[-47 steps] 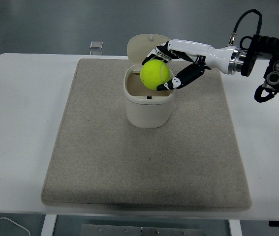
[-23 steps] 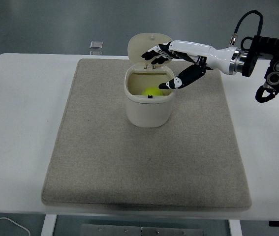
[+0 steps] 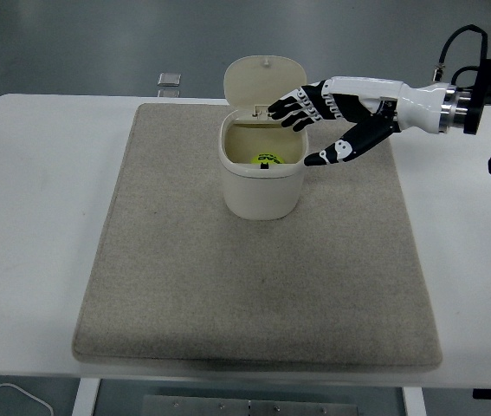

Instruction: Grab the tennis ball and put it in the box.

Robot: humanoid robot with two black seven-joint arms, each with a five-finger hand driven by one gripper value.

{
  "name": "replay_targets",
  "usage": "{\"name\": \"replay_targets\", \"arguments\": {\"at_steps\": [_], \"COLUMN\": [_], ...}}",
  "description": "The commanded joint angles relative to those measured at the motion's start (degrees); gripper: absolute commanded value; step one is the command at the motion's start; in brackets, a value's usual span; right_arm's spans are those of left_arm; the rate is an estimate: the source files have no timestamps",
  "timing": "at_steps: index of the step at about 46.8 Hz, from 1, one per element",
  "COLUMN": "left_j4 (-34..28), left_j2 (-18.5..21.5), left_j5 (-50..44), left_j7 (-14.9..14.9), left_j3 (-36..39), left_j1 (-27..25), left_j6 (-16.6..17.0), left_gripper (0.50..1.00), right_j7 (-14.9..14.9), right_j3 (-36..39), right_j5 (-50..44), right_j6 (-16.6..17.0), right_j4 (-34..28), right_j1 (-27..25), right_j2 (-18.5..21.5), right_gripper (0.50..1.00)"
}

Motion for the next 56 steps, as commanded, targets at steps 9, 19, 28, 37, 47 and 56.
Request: {"name": "replay_targets", "arguments": {"at_steps": [9,19,28,37,47,56], "left_j4": [0.0,0.0,0.0,0.0,0.0,0.0], "left_j2": [0.0,0.0,0.0,0.0,0.0,0.0], "left_j5": [0.0,0.0,0.0,0.0,0.0,0.0], "left_j7": [0.0,0.0,0.0,0.0,0.0,0.0], "left_j3": [0.0,0.0,0.0,0.0,0.0,0.0], "left_j1": [0.0,0.0,0.0,0.0,0.0,0.0], "left_j6": [0.0,0.0,0.0,0.0,0.0,0.0], "left_gripper": [0.992,0.992,0.992,0.992,0.992,0.992], "right_j7": [0.0,0.0,0.0,-0.1,-7.9,-8.0], "right_j3": [-0.3,-0.3,0.4,0.5,0.8,2.6], "right_j5": [11.8,21.7,28.7,30.9,40.9,43.5], "right_j6": [0.9,0.1,-8.3,-17.4,-26.6,-30.5], "right_j4": [-4.2,-10.4,-12.5,-12.6,-13.2,-13.8], "right_j1": [-3.4,-6.4,-8.1,-9.0,-9.9,-10.4], "right_j2": [-2.4,-1.7,-0.5,2.1,5.0,6.3], "right_gripper": [0.868,0.868,0.868,0.868,0.868,0.932]}}
